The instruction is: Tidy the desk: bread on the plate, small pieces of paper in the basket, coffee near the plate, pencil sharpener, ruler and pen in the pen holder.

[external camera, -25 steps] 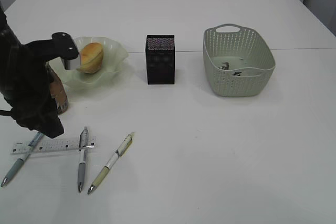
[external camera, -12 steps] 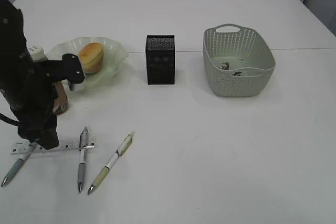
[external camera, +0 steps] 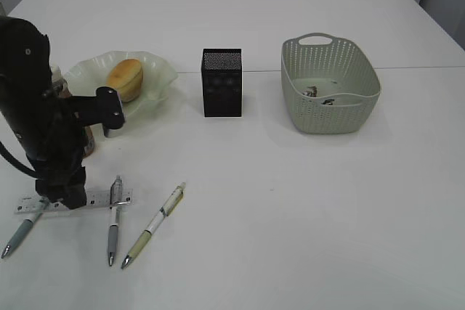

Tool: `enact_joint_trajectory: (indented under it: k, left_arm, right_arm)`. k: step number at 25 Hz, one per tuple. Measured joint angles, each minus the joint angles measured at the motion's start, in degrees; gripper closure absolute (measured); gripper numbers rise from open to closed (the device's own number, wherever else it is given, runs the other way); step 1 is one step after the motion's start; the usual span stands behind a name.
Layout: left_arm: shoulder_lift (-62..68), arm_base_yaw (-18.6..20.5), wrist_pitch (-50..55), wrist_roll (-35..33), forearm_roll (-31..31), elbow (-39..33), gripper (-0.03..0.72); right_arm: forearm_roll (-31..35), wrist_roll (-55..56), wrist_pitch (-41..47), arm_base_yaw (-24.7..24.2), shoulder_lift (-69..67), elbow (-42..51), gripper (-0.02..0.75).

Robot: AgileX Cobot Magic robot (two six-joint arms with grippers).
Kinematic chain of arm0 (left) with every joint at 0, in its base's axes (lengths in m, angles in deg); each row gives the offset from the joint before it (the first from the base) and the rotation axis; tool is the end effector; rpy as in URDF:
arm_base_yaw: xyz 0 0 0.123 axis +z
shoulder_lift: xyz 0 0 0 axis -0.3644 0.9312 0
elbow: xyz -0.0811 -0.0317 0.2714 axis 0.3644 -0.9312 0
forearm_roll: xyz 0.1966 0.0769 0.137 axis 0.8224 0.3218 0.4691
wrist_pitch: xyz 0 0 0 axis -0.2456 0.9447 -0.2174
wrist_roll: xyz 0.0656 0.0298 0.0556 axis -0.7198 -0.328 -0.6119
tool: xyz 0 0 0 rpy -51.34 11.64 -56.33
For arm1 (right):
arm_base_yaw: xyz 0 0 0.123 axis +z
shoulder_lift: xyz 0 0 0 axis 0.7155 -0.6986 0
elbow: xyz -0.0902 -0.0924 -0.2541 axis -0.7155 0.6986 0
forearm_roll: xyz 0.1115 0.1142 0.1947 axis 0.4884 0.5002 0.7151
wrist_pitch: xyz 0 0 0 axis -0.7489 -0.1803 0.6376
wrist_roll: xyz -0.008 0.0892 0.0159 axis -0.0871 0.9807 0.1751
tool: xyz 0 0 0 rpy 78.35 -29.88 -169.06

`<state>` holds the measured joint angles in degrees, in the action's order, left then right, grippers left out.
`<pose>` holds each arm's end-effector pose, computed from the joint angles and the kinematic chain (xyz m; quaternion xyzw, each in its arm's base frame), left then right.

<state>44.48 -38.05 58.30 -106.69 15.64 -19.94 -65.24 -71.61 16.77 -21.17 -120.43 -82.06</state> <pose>0.3368 -0.0992 0.1558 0.5366 0.8425 0.0214 0.0425 0.1192 0.0553 0.3345 -0.1360 0.9658 0.0672 0.2101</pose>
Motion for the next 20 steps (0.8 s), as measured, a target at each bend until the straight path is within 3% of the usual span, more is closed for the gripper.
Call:
enact_joint_trajectory:
  k: [20]
  left_arm:
    - [5.67,0.00,-5.37,-0.13,2.10,0.03,0.207]
  right_arm:
    - [-0.02,0.00,0.00,0.00,0.00,0.00,0.309]
